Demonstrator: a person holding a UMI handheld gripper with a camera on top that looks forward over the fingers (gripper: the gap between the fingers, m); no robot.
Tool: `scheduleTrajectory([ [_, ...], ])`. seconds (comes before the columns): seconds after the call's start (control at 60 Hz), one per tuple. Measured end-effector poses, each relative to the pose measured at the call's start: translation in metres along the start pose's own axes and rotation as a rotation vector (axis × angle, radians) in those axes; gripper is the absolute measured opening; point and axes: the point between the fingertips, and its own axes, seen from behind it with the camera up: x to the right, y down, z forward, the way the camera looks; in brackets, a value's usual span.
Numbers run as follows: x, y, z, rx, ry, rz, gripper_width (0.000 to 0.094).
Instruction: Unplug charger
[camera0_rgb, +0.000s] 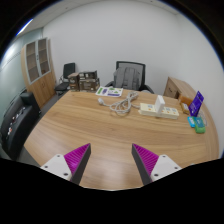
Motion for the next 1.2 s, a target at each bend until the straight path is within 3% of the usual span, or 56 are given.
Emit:
scheduleTrajectory([
  [0.267,0.172,-0.04,0.114,0.132,0.187,0.023,0.0856],
  [0.533,0.252,-0.113,0.225,0.269,0.22,0.087,0.0843],
  [0.583,0.259,-0.119,0.241,0.27,0.218,0.097,0.0775],
  [0.633,0.261,-0.124,0.254,0.269,0.214,0.098,0.0642],
  [0.717,0.273,-0.129,0.265,0.28,0.257,0.095,0.026],
  [0.95,0.27,-0.134,0.267,0.286,0.207,0.108,0.0143],
  [1.2,0.271,-0.137,0.264,0.252,0.164,0.12,0.0124],
])
